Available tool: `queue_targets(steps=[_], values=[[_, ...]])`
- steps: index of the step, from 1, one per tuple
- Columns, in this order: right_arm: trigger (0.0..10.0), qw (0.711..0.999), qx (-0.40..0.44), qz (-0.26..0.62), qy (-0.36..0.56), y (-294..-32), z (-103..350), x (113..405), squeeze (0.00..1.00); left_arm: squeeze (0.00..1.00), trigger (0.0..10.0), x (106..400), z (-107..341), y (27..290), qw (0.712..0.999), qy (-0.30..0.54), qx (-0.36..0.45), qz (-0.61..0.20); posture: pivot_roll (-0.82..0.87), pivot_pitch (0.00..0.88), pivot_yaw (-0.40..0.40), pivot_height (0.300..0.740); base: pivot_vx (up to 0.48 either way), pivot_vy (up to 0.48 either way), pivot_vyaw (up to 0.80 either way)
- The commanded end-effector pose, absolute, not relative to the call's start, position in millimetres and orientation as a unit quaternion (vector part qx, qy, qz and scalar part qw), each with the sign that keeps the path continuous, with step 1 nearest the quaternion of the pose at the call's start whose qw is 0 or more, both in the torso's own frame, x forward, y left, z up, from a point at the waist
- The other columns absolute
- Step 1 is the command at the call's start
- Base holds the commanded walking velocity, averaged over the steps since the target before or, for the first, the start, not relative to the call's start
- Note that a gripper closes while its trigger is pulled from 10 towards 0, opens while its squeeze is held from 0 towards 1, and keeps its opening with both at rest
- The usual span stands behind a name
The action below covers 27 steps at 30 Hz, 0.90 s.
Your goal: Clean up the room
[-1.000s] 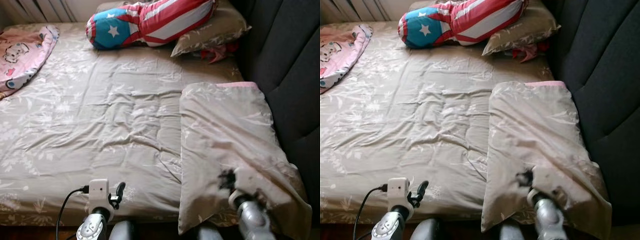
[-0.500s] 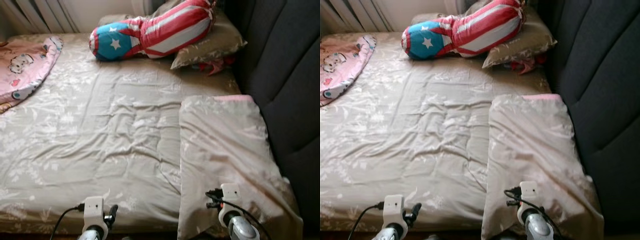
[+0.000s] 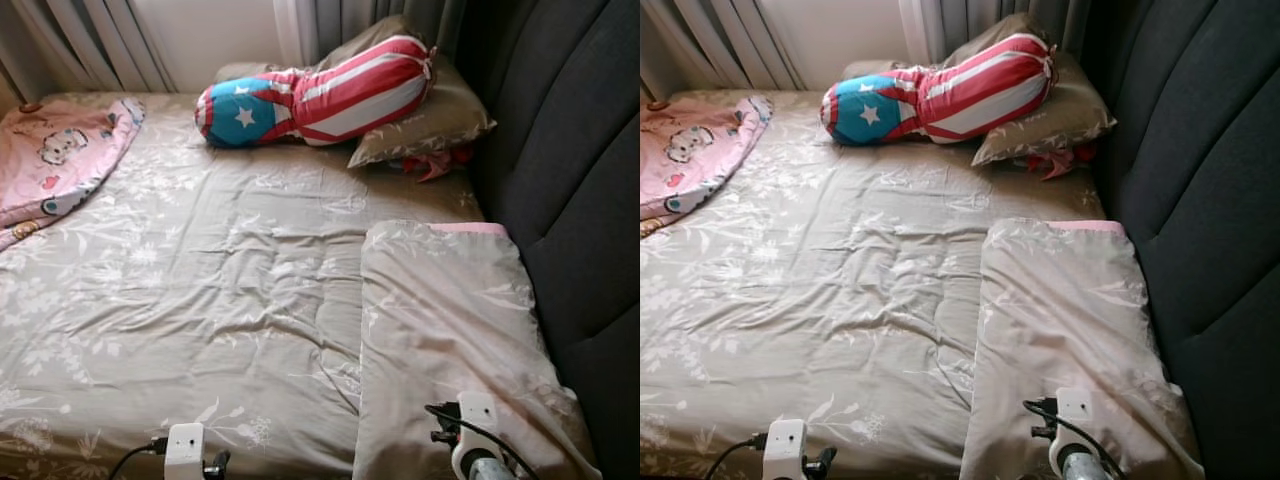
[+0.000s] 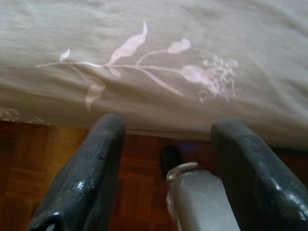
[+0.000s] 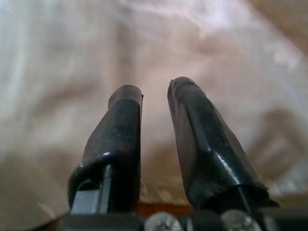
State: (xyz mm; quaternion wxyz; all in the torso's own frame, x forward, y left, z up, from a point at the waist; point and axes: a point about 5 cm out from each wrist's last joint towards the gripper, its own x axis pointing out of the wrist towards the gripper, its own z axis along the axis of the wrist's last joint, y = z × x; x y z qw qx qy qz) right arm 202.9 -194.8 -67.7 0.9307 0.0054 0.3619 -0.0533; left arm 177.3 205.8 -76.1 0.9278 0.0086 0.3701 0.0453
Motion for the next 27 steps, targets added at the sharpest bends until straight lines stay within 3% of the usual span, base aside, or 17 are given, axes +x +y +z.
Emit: queue_targets(steps=[1,14,15,16,27], values=[[10.0,0.921,0.001,-0.059,0.386,-195,-74,192,1.00,0.00,10.0,171,-80,204,0.921,0.387,0.018,0.039,-0.11,0.018,0.010,0.740,0.000,0.000,0.00],[10.0,0.905,-0.003,-0.050,0.423,-193,-84,175,1.00,0.00,10.0,171,-82,200,0.919,0.391,0.011,0.044,-0.11,0.000,0.014,0.740,0.000,0.000,0.00],[10.0,0.904,-0.001,-0.047,0.425,-192,-85,174,0.65,0.00,10.0,171,-81,201,0.920,0.390,0.010,0.046,-0.11,0.000,0.014,0.740,0.000,0.000,0.00],[10.0,0.903,0.001,-0.045,0.426,-191,-85,174,0.00,0.00,10.0,171,-81,202,0.920,0.390,0.009,0.048,-0.11,0.000,0.014,0.740,0.000,0.000,0.00],[10.0,0.904,-0.007,-0.024,0.427,-188,-85,176,0.00,0.00,10.0,171,-81,205,0.918,0.391,0.000,0.066,-0.10,0.048,0.008,0.740,0.000,0.000,0.00]])
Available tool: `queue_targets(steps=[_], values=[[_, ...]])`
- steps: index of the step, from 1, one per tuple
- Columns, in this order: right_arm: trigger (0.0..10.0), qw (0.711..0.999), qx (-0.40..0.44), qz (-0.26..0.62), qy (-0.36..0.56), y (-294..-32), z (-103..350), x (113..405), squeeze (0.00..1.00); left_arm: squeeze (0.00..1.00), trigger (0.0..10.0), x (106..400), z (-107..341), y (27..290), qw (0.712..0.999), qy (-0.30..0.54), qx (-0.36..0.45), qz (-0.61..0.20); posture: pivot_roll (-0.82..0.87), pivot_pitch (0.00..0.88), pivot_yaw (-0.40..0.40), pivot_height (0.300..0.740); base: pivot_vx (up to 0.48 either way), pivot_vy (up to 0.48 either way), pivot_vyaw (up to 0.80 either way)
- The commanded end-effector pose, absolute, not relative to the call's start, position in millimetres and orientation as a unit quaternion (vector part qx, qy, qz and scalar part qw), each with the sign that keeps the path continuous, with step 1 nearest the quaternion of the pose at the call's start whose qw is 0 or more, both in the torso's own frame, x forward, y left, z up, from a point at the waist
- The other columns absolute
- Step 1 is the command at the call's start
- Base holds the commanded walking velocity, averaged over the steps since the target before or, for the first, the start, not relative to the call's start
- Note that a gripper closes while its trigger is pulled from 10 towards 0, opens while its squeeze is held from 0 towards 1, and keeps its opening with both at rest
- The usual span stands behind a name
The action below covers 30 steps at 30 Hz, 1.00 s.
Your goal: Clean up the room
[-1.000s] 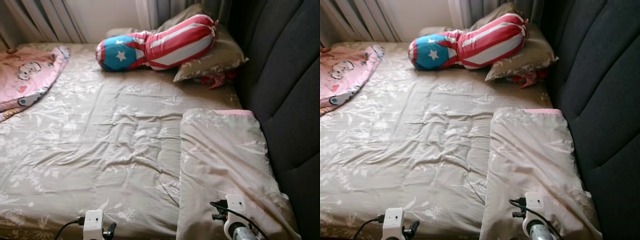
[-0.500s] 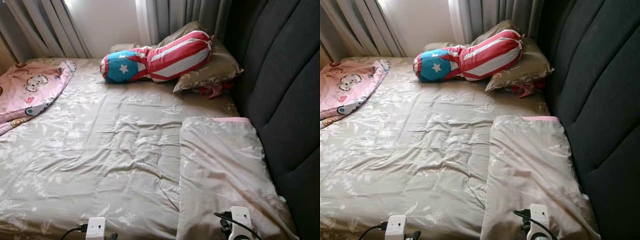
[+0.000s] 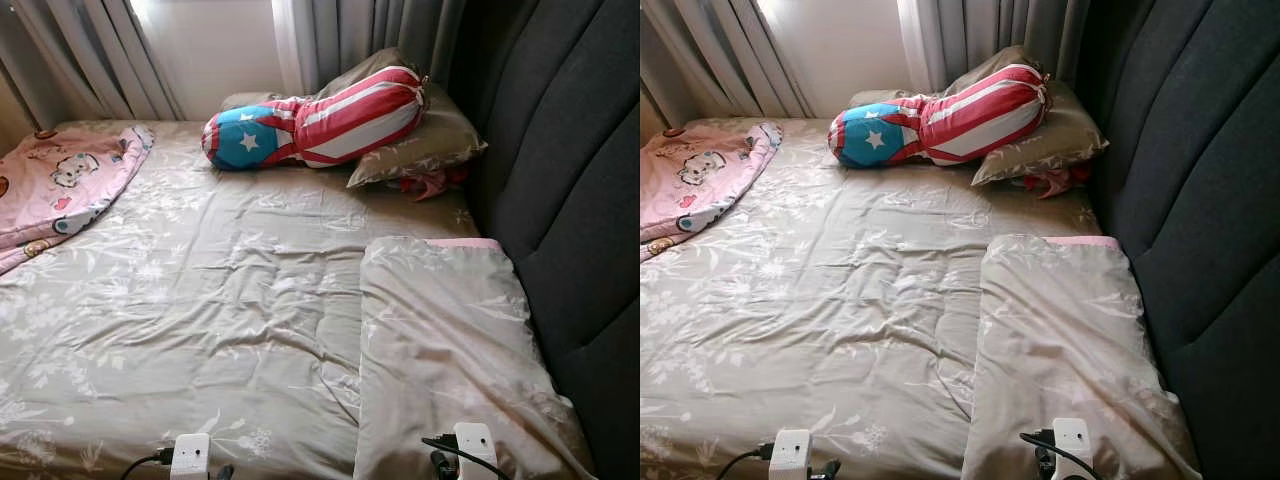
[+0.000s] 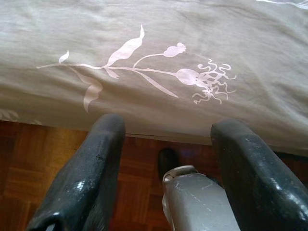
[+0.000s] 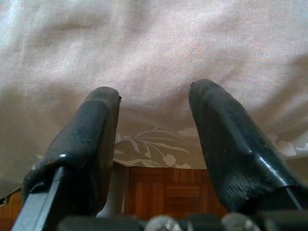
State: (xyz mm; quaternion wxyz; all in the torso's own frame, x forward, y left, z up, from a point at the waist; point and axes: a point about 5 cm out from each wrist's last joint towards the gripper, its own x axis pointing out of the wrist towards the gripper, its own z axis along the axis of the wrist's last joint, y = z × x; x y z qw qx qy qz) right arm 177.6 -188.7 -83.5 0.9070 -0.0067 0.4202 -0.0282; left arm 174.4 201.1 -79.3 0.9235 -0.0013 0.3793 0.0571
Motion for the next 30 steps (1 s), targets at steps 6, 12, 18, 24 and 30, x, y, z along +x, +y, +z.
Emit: queue_targets(steps=[6,12,18,24,30], values=[[10.0,0.901,-0.020,-0.024,0.433,-200,-84,175,0.00,0.00,10.0,172,-81,206,0.917,0.392,-0.006,0.077,-0.10,0.093,-0.001,0.740,0.000,0.000,0.00],[10.0,0.898,-0.029,-0.022,0.439,-202,-86,170,0.00,0.00,10.0,174,-80,208,0.917,0.389,-0.007,0.087,-0.08,0.116,0.003,0.740,0.000,0.000,0.49],[10.0,0.888,-0.017,-0.036,0.458,-205,-90,160,0.00,0.00,10.0,174,-80,208,0.917,0.388,-0.011,0.093,-0.08,0.131,0.004,0.740,0.000,0.000,0.36],[10.0,0.889,-0.017,-0.035,0.457,-203,-90,162,0.00,0.00,10.0,175,-80,206,0.916,0.391,-0.015,0.091,-0.08,0.140,0.008,0.740,0.000,0.000,0.00],[10.0,0.888,-0.018,-0.034,0.459,-202,-90,162,0.00,0.00,10.0,174,-80,207,0.914,0.394,-0.013,0.091,-0.08,0.144,0.011,0.740,0.000,0.314,0.00]])
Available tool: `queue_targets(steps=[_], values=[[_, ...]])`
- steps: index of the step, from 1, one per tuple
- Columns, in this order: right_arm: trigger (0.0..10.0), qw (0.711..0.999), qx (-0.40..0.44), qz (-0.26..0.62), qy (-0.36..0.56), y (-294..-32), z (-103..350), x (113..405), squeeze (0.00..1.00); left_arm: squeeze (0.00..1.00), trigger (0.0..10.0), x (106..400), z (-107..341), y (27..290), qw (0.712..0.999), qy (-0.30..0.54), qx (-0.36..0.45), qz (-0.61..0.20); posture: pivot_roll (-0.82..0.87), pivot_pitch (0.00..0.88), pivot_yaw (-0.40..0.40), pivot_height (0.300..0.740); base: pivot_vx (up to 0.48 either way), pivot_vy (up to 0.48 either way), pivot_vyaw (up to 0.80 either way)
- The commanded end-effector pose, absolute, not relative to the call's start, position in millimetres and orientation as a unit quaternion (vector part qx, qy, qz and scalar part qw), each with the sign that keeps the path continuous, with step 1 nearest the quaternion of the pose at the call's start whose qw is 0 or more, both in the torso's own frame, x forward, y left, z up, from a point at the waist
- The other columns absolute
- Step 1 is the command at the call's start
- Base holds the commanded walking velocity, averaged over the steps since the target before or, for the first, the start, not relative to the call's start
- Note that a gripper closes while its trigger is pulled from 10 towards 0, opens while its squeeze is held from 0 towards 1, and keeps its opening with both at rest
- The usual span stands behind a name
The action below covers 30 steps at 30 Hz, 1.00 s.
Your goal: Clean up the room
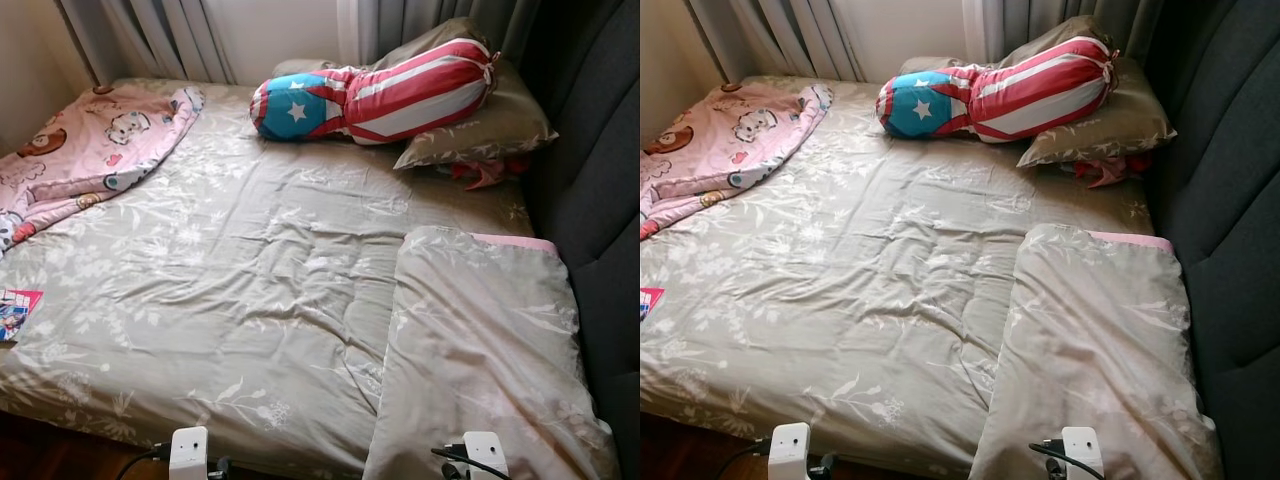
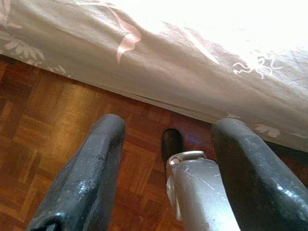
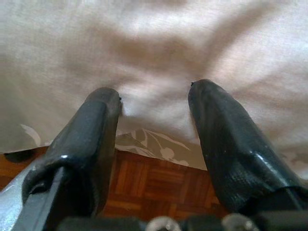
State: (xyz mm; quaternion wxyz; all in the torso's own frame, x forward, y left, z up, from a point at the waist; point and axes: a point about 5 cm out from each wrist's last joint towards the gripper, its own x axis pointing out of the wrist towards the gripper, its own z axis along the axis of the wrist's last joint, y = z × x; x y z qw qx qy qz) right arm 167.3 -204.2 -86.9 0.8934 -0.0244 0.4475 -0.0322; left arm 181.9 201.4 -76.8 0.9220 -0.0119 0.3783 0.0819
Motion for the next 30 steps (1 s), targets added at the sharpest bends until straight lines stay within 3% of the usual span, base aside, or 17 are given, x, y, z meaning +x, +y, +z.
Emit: queue_targets(steps=[1,30], values=[[10.0,0.887,-0.020,-0.032,0.460,-201.8,-90.0,162.2,0.00,0.00,10.0,174.1,-80.3,207.8,0.914,0.395,-0.011,0.090,-0.08,0.146,0.012,0.740,0.000,0.341,0.00],[10.0,0.885,-0.025,-0.029,0.465,-197.4,-90.2,164.3,0.00,0.00,10.0,170.8,-82.2,210.5,0.909,0.407,-0.011,0.093,-0.07,0.144,0.015,0.740,0.000,0.339,0.00]])
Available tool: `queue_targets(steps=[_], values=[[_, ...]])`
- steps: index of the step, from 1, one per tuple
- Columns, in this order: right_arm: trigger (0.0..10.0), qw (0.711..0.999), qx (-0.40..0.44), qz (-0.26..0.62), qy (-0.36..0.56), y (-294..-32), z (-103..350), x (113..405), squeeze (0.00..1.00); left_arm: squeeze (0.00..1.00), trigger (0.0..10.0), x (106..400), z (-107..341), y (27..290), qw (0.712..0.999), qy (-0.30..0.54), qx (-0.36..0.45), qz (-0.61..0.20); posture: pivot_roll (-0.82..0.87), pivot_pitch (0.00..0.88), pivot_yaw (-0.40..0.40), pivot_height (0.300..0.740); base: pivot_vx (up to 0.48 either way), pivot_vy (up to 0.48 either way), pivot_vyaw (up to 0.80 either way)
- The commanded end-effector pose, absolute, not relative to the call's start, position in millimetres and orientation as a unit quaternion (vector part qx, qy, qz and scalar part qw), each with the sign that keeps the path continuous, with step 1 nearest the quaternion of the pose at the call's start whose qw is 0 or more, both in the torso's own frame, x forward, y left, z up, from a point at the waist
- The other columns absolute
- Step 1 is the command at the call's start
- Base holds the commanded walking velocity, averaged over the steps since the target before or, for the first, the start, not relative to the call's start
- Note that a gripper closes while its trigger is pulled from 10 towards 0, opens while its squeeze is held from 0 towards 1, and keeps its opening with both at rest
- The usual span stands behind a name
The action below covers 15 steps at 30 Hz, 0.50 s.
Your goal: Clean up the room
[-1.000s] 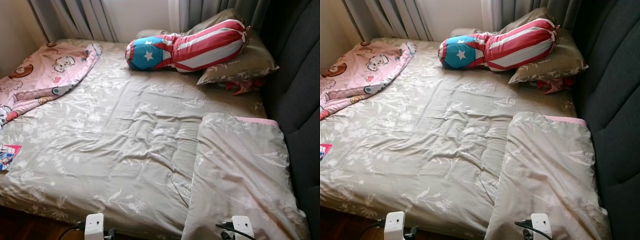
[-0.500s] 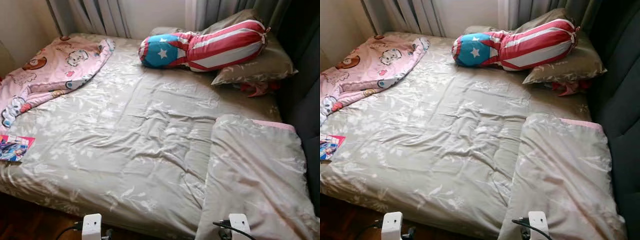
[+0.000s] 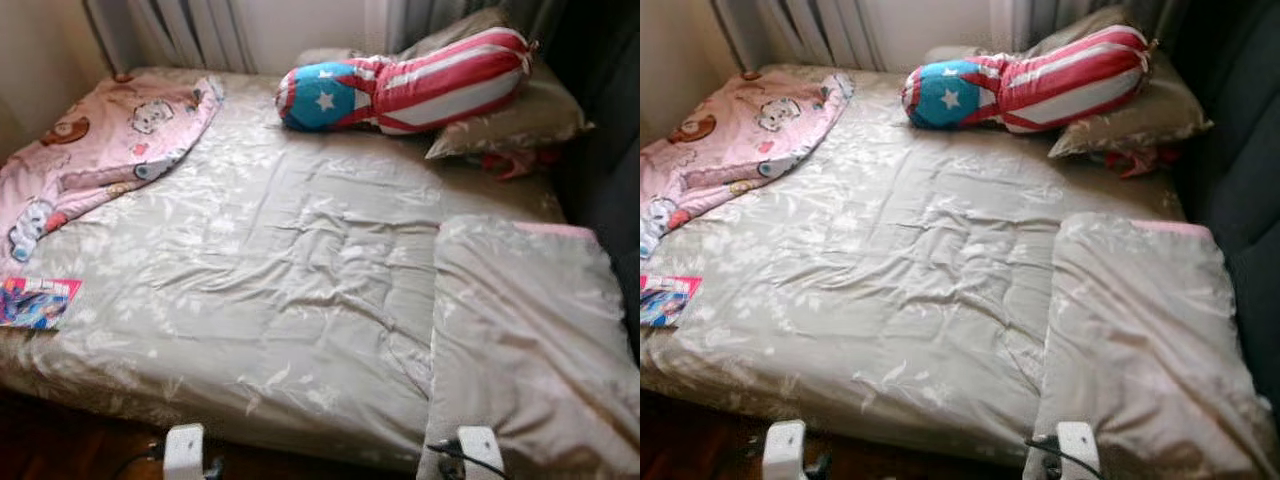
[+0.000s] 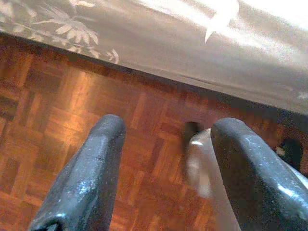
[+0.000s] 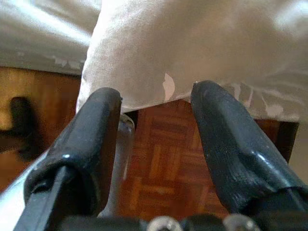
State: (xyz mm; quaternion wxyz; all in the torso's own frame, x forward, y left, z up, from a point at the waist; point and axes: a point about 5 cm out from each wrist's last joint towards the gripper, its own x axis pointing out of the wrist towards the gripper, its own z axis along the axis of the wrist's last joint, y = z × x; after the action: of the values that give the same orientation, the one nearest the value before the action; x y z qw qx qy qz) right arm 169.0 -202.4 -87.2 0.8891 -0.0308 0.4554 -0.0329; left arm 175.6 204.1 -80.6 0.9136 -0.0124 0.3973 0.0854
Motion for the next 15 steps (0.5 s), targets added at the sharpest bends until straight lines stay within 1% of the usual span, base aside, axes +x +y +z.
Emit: queue_targets(steps=[1,6,7,11,13,15], values=[[10.0,0.885,-0.024,-0.029,0.465,-197,-90,164,0.00,0.00,10.0,171,-82,210,0.908,0.407,-0.011,0.093,-0.07,0.144,0.015,0.740,0.000,0.337,0.00],[10.0,0.885,-0.023,-0.033,0.464,-207,-90,160,0.00,0.00,10.0,171,-82,212,0.908,0.409,-0.011,0.095,-0.07,0.145,0.016,0.740,0.000,0.337,0.00],[10.0,0.885,-0.024,-0.035,0.464,-213,-90,157,0.00,0.00,10.0,170,-82,212,0.907,0.409,-0.011,0.097,-0.07,0.145,0.015,0.740,0.000,0.337,0.00],[10.0,0.886,-0.025,-0.038,0.462,-221,-89,156,0.00,0.00,10.0,170,-83,212,0.906,0.411,-0.012,0.099,-0.06,0.144,0.013,0.740,0.000,0.339,0.00],[10.0,0.886,-0.026,-0.038,0.461,-221,-88,157,0.00,0.00,10.0,170,-83,212,0.906,0.411,-0.013,0.099,-0.06,0.144,0.013,0.740,0.000,0.339,0.00],[10.0,0.887,-0.025,-0.033,0.459,-213,-88,161,0.00,0.00,10.0,170,-83,213,0.906,0.411,-0.013,0.100,-0.06,0.144,0.012,0.740,0.000,0.341,0.00]])
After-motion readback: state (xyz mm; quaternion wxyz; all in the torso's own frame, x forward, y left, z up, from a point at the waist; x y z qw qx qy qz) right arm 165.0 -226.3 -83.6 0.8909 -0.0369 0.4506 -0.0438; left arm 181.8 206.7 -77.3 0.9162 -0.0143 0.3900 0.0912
